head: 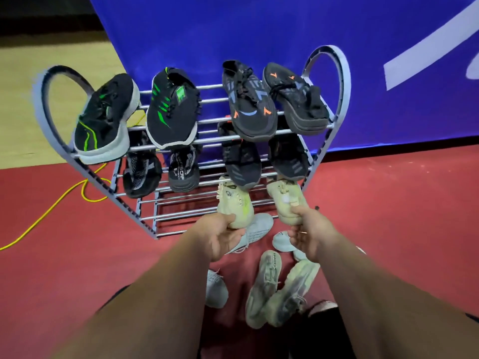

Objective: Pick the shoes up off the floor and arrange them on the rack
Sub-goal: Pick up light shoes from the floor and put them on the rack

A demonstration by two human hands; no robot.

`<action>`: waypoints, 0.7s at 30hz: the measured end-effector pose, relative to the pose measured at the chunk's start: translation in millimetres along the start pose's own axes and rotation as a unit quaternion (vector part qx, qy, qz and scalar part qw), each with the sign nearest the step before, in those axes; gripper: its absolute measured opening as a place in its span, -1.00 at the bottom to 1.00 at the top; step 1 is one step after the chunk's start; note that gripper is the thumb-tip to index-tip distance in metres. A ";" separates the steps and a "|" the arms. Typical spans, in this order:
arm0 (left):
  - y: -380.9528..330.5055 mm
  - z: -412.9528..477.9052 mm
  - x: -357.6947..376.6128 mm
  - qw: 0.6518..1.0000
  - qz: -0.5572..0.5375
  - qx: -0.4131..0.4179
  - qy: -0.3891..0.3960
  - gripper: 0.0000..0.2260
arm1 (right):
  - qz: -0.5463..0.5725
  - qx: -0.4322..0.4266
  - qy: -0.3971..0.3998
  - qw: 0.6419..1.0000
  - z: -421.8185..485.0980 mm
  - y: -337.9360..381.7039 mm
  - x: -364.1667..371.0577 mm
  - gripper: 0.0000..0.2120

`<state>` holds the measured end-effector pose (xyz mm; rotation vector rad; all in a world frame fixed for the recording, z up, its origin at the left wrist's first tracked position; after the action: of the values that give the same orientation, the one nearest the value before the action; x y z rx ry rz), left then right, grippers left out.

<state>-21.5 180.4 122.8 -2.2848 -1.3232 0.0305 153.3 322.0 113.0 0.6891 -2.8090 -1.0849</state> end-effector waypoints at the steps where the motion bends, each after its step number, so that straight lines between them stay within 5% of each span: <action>1: -0.4 7.2 3.9 1.000 -0.009 0.001 -0.002 -0.72 | 0.008 0.007 0.003 1.000 7.4 -1.2 -0.4 -0.83; 15: -20.3 100.8 34.7 0.995 -0.083 0.040 0.033 -0.79 | 0.171 0.045 0.060 0.982 112.3 1.2 17.3 -0.80; 21: 8.1 143.4 28.0 0.999 -0.027 -0.029 0.000 -0.77 | 0.110 0.085 0.010 0.990 143.8 -23.2 13.6 -0.68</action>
<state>-37.4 258.1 -0.2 -2.2959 -1.4017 -0.0251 120.7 391.3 -11.7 0.3839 -2.8976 -0.8067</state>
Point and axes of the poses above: each hand's wrist, its own z-axis towards the middle knuckle, its own x-axis out of the palm, y = z × x, the point moved 6 cm from there along z, towards the middle knuckle, and after that the axes turned 9 degrees about -z, right-handed, at the moved point
